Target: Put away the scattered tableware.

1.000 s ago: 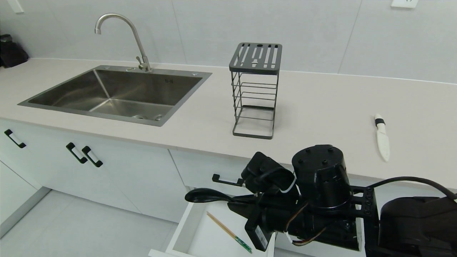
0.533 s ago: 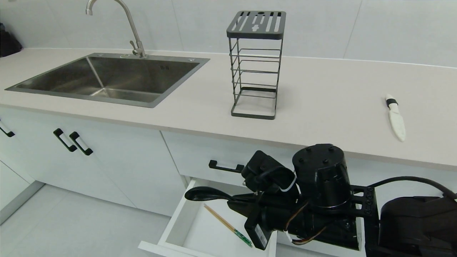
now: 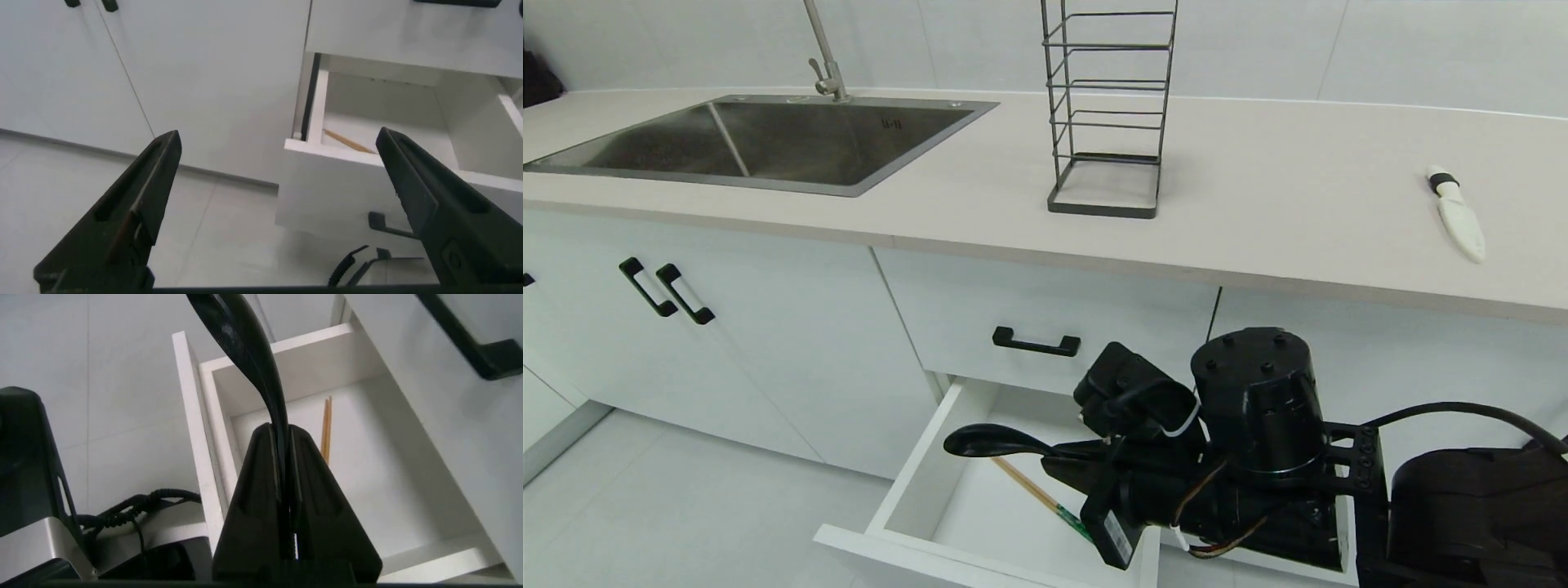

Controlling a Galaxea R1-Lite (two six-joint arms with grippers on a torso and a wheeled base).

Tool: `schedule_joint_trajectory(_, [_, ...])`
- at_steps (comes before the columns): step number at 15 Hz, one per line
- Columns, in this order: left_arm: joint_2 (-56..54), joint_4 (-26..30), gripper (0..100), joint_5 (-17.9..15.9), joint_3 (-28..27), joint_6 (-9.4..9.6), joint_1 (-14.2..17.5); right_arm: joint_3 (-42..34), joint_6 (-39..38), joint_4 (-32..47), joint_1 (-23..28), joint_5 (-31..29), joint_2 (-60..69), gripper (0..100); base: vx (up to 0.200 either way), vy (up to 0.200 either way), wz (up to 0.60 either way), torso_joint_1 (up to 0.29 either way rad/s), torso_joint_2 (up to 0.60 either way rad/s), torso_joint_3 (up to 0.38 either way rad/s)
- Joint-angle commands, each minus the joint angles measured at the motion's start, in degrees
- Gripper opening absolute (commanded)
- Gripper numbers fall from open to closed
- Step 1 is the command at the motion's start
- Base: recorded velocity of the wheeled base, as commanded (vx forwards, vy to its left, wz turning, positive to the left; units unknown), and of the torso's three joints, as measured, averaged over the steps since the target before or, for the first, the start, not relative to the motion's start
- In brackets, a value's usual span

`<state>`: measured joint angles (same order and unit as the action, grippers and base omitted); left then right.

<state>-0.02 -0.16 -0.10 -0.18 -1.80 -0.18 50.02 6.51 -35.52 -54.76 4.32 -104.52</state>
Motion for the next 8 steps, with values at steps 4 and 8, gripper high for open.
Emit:
schedule_joint_trajectory(4, [0.02,0.07,100,0.01,0.09,-0.04,0.01,3.16,0.08,-1.13,0.0,0.87,-0.16,0,0.0,0.0,0.0,-0.233,0.32,0.117])
schedule_joint_trajectory(8, [0.02,0.07,100,0.01,0.09,-0.04,0.01,4.91,0.17,0.37,0.09,4.74,-0.07,0,0.0,0.0,0.0,-0.045,0.24,0.084])
